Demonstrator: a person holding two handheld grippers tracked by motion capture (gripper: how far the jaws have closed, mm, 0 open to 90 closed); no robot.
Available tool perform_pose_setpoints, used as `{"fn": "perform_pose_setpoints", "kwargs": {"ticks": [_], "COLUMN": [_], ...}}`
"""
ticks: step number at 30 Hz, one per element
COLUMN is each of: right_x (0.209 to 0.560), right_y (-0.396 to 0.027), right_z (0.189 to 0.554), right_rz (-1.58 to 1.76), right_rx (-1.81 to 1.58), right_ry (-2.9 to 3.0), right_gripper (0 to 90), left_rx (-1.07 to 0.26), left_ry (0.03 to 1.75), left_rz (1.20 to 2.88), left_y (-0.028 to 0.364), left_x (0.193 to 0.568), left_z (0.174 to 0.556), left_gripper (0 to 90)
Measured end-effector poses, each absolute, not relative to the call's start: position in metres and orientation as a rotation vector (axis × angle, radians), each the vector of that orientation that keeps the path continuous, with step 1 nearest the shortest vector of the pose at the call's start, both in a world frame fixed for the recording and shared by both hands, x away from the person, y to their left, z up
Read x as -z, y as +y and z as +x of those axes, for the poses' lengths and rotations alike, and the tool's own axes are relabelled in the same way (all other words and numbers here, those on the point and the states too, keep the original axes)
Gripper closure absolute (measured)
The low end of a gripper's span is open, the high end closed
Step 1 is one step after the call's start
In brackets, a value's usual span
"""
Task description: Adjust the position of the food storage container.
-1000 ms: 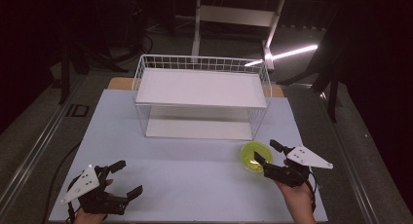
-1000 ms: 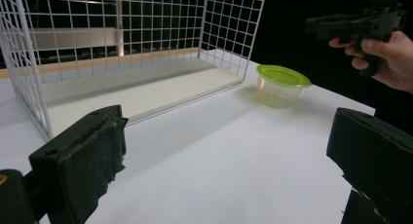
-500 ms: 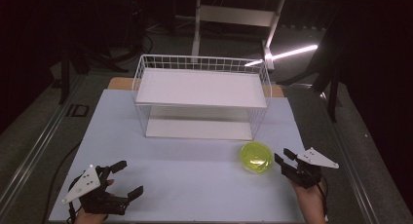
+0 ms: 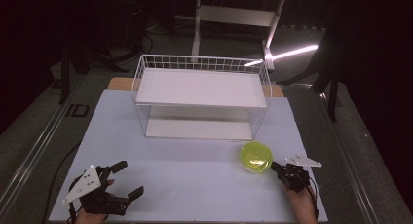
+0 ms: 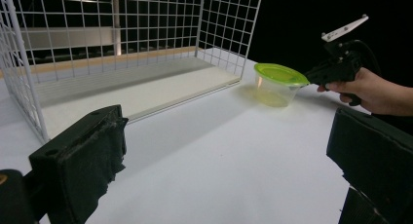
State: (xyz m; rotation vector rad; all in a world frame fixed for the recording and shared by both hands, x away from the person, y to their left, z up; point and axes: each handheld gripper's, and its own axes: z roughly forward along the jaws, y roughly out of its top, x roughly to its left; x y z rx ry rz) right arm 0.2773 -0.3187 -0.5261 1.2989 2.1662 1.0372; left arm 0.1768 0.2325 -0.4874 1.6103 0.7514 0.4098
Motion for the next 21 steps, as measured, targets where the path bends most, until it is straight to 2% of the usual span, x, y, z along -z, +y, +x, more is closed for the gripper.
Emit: {"fn": "perform_pose_setpoints", "kwargs": {"ticks": [21], "right_x": [0.531], "right_y": [-0.269], "right_z": [0.278], "right_rz": [1.117], "right_rx": [-1.083], "right_ry": [2.352], "right_gripper": [90.0], "left_rx": [-0.419], "left_ry": [0.744], "left_rz": [1.626], "left_y": [0.231], "left_x": [0.487], "left_z": [0.175], "left_gripper": [1.7]}}
